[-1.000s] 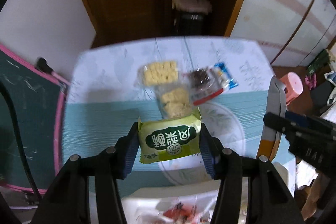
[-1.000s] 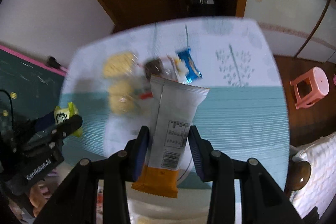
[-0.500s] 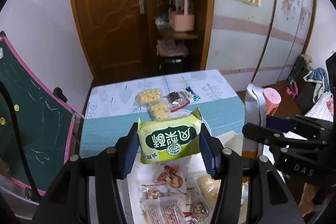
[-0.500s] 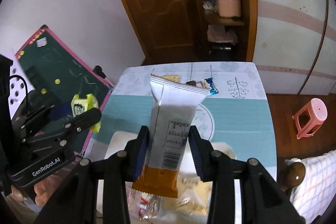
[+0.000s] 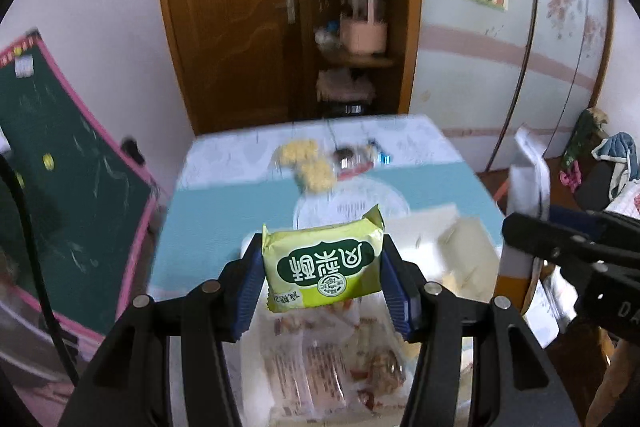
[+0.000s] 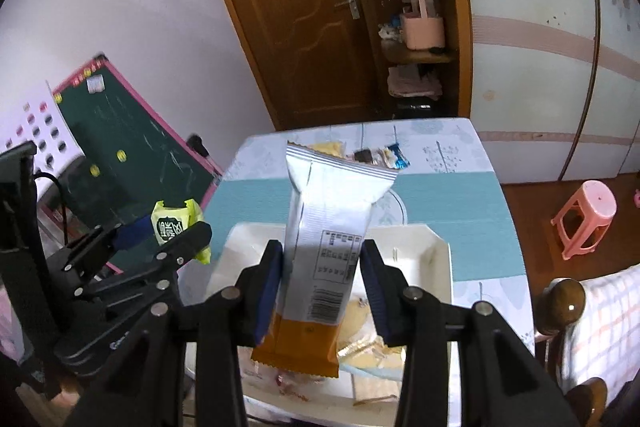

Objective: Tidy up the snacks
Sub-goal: 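Carry both snacks into the white tray and open both tools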

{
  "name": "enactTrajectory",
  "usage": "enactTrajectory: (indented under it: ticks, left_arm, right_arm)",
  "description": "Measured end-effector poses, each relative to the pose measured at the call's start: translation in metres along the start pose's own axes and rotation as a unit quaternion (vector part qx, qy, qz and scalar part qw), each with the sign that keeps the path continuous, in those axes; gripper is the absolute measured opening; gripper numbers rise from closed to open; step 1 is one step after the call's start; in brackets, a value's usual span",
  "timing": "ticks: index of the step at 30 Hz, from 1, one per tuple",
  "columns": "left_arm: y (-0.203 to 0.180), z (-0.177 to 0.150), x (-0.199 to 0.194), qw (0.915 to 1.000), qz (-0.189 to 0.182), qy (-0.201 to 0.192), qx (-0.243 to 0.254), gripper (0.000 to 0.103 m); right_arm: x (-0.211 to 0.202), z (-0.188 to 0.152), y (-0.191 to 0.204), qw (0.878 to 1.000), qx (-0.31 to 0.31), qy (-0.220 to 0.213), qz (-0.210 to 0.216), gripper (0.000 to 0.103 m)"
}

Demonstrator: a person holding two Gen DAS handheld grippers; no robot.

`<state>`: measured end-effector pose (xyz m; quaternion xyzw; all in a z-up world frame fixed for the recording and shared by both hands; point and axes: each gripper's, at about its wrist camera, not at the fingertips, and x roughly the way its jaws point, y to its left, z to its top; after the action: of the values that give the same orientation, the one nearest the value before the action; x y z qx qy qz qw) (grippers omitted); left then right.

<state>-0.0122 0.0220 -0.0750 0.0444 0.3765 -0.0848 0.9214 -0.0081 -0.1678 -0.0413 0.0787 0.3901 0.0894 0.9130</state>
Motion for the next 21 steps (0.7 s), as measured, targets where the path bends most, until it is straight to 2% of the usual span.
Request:
enactTrajectory:
  ticks: [3,6,8,11,13,16,21]
  left_arm:
    - [0.002,-0.014,0.018,0.9993,-0.007,0.035,-0.009,0.053]
    - [0.000,-0.026,0.028,0.9990,0.000,0.045,-0.002,0.056]
    - [-0.002,-0.033,0.032,0.9989,0.001,0.046,0.004,0.081]
    - [-0.001,-0.043,0.043,0.9979,0.046,0.043,0.015,0.095]
    - [0.000,-0.049,0.052,0.9969,0.053,0.055,0.017,0.096]
    - [0.006,-0.056,0.064,0.9958,0.038,0.083,0.002,0.096]
    - [0.012,-0.057,0.070,0.9948,0.041,0.093,-0.008,0.096]
  right_arm:
    - [0.014,-0.009,0.003,1.000,-0.008,0.018,-0.017,0.041]
    - [0.032,-0.021,0.004,0.998,-0.018,0.044,-0.032,0.043]
    - [0.043,-0.029,0.003,0.997,-0.018,0.058,-0.040,0.043]
    - [0.061,-0.043,-0.004,0.995,-0.003,0.083,-0.046,0.049]
    - [0.071,-0.051,-0.010,0.994,0.008,0.099,-0.045,0.052]
    - [0.083,-0.062,-0.016,0.991,0.025,0.123,-0.041,0.054]
    - [0.090,-0.068,-0.024,0.989,0.046,0.138,-0.038,0.054]
